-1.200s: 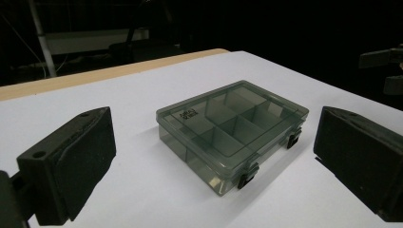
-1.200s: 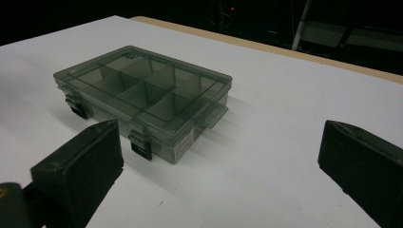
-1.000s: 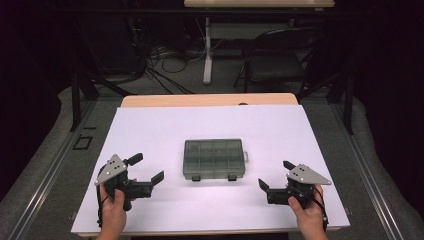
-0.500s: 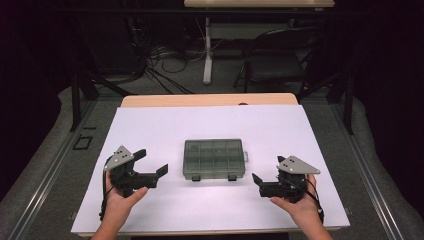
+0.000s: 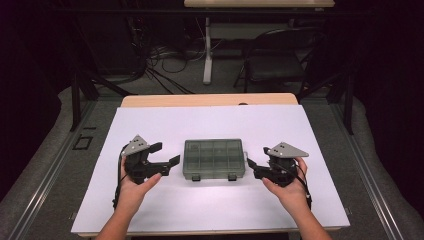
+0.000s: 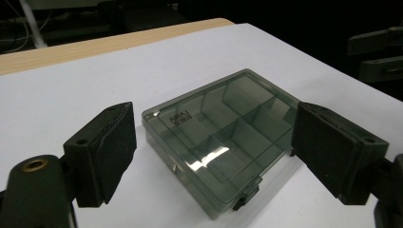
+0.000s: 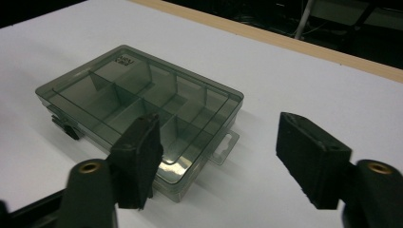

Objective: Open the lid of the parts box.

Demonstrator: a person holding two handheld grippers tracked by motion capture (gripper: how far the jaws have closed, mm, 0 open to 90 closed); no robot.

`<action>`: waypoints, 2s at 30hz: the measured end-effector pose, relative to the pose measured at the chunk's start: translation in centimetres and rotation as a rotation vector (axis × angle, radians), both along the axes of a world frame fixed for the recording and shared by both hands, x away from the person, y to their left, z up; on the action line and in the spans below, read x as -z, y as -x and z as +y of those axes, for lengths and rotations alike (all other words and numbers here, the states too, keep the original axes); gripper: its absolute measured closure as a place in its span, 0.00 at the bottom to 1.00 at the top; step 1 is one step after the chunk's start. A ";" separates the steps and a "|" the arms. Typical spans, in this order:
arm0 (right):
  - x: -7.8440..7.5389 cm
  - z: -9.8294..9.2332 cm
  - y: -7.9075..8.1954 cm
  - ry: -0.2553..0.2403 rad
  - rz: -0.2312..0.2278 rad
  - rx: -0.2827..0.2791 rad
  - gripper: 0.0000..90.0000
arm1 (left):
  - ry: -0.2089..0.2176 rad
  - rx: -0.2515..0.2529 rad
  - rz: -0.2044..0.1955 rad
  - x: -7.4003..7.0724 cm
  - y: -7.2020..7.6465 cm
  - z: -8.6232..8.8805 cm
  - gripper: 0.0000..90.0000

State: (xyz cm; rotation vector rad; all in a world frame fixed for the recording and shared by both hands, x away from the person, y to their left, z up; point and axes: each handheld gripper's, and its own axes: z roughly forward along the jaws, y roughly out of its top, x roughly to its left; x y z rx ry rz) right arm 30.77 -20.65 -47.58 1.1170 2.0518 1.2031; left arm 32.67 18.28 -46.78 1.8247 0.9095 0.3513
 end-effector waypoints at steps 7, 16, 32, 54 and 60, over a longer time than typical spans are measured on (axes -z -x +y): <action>1.5 0.6 -0.1 0.014 0.006 -0.057 0.52 | -0.053 -0.007 0.015 1.5 -0.5 -1.4 0.32; 2.9 1.0 0.6 0.054 -0.017 -0.135 0.59 | -0.086 0.012 0.019 2.8 0.5 -1.8 0.46; 4.5 3.1 2.4 0.126 0.054 -0.144 0.65 | -0.149 0.065 0.042 4.6 2.6 -3.7 0.55; 6.5 3.5 1.7 0.074 0.131 -0.150 1.00 | -0.177 0.060 0.187 7.4 2.3 -4.5 1.00; 6.9 3.7 1.3 0.066 0.130 -0.142 1.00 | -0.202 0.063 0.191 7.8 2.0 -4.9 1.00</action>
